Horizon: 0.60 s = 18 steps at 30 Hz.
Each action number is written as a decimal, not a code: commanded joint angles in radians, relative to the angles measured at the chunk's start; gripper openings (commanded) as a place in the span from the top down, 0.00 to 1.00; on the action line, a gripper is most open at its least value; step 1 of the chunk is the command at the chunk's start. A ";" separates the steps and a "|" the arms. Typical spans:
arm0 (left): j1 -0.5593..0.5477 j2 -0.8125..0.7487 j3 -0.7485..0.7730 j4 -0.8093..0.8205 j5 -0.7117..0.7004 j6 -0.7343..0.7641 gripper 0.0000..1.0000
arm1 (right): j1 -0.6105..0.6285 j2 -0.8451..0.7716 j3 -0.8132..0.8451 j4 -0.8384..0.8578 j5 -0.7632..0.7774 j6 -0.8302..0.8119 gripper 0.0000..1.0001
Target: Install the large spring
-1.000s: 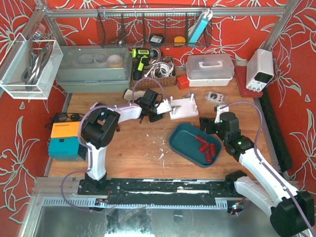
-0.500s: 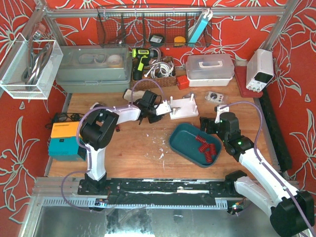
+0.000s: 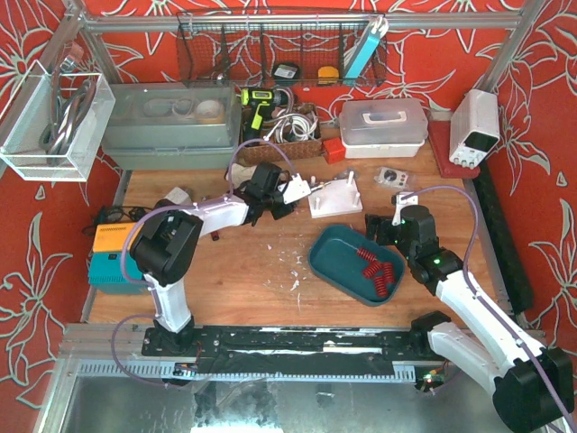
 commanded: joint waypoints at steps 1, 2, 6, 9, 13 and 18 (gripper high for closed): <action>-0.005 -0.081 -0.022 0.129 -0.010 -0.047 1.00 | 0.009 0.002 -0.019 0.023 0.023 0.010 0.01; -0.006 -0.086 -0.023 0.128 -0.018 -0.050 1.00 | 0.008 0.003 -0.019 0.025 0.022 0.011 0.01; -0.006 -0.125 -0.045 0.160 -0.086 -0.097 1.00 | 0.008 0.006 -0.018 0.023 0.021 0.011 0.01; -0.005 -0.172 -0.081 0.222 -0.212 -0.215 1.00 | 0.009 0.002 -0.019 0.023 0.022 0.012 0.01; 0.003 -0.228 -0.056 0.132 -0.436 -0.509 1.00 | 0.008 0.002 -0.018 0.022 0.022 0.015 0.01; 0.050 -0.280 -0.064 -0.031 -0.508 -0.869 1.00 | 0.009 0.005 -0.015 0.021 0.013 0.022 0.01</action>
